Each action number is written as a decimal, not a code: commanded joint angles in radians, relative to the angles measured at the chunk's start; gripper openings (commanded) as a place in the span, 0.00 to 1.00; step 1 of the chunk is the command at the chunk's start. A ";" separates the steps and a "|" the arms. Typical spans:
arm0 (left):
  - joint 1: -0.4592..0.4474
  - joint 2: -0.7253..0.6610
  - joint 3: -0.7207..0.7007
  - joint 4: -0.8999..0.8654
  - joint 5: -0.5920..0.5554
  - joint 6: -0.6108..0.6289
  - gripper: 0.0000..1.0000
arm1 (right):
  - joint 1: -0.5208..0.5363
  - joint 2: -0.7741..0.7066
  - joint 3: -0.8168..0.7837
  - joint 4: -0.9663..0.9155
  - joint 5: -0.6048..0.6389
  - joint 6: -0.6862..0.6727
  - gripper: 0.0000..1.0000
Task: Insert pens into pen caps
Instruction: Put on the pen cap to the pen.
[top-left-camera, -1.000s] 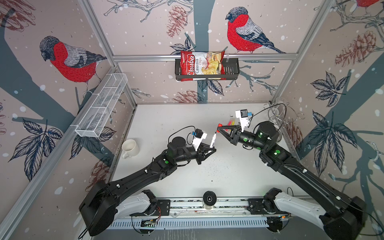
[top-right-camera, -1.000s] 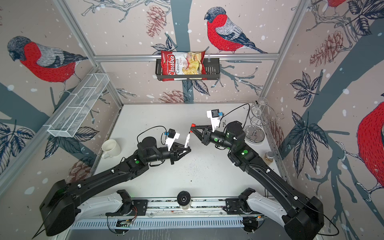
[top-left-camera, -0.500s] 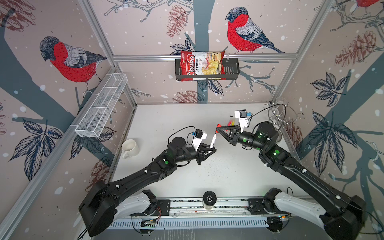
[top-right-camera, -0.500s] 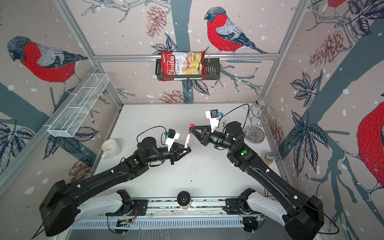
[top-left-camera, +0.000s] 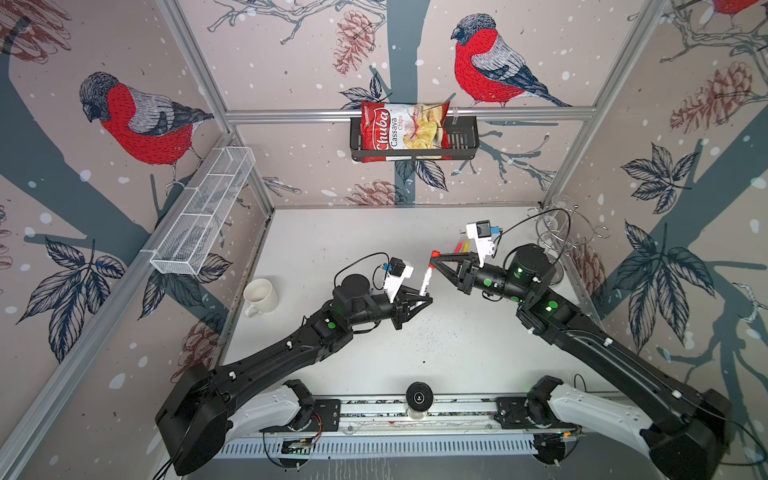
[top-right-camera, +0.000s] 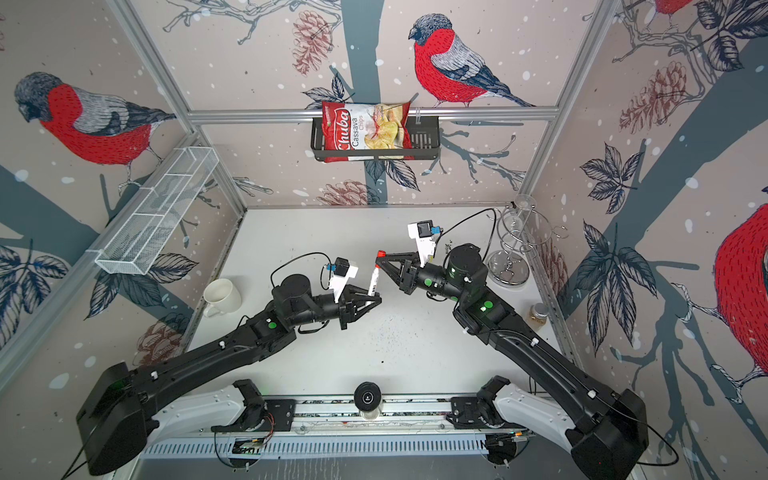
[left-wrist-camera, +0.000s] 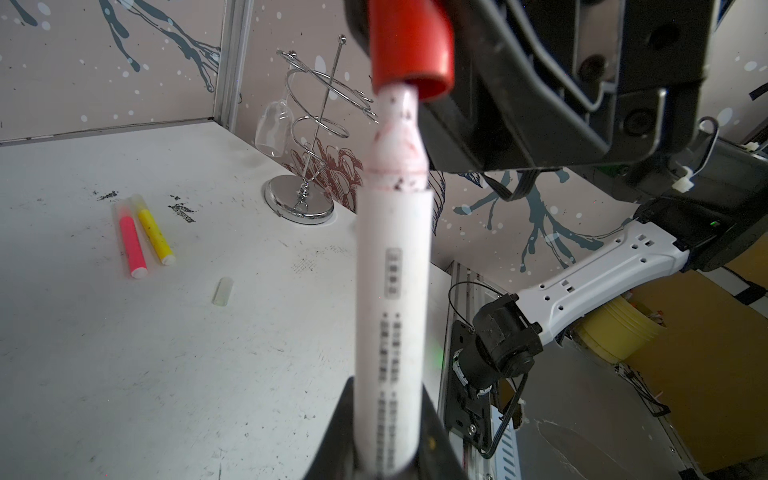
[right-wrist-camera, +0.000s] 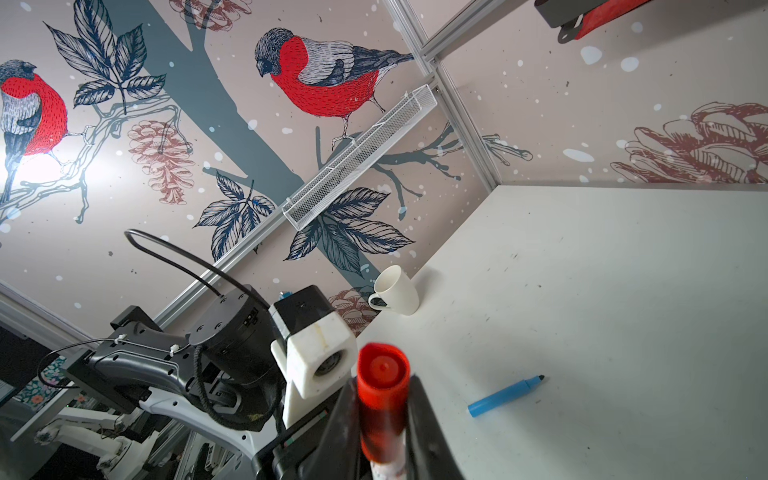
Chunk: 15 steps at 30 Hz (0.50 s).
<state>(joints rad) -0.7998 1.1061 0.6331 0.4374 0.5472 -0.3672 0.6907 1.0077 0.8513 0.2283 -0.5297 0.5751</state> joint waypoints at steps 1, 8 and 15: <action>-0.003 -0.004 0.010 0.056 0.008 -0.010 0.00 | 0.010 0.001 -0.004 0.015 -0.004 -0.033 0.00; -0.002 -0.010 0.010 0.067 0.015 -0.019 0.00 | 0.027 0.000 -0.006 -0.016 0.017 -0.068 0.00; -0.002 -0.004 0.012 0.109 0.030 -0.040 0.00 | 0.038 -0.002 -0.015 -0.030 0.014 -0.103 0.00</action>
<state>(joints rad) -0.8005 1.1019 0.6365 0.4438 0.5564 -0.3962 0.7223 1.0069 0.8410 0.2081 -0.5045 0.5014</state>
